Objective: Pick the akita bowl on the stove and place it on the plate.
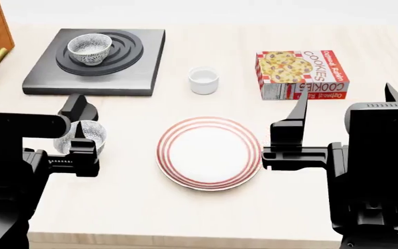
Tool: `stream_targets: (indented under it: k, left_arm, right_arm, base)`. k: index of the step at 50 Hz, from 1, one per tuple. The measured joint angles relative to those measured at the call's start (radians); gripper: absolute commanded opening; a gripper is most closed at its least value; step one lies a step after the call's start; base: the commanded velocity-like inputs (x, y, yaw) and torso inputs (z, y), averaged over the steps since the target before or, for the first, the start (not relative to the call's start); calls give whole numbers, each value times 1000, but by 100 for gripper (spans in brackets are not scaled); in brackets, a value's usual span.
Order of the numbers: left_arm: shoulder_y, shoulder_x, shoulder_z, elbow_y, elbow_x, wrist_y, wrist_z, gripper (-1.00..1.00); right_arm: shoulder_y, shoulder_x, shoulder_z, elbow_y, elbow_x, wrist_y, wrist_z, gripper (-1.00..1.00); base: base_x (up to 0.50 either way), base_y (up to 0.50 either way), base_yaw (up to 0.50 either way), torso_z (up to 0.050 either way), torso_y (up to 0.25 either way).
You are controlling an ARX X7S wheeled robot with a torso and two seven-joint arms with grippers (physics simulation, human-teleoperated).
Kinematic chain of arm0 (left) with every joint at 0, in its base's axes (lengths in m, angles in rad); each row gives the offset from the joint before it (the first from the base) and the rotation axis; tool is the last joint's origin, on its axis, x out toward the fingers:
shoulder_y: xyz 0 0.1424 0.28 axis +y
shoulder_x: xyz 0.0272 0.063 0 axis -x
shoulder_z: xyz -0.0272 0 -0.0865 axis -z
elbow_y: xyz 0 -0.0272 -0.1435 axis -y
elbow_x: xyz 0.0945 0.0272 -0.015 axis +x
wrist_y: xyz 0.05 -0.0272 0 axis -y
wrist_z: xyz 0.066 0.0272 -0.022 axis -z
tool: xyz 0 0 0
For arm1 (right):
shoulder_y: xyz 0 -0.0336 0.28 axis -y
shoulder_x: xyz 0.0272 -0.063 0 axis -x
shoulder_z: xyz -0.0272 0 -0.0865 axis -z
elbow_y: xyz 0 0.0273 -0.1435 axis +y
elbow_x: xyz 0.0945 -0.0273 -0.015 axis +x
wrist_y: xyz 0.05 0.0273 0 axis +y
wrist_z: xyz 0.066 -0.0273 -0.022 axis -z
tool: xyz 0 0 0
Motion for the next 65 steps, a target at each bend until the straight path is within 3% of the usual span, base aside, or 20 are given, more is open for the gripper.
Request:
stream_targets:
  k: [65]
  left_arm:
    - [-11,-27,30,-3,-40,6,-26,100]
  right_arm:
    - [-4,18,-15,3,21,-16,23,100]
  base:
    - [0,-41,0,0,0]
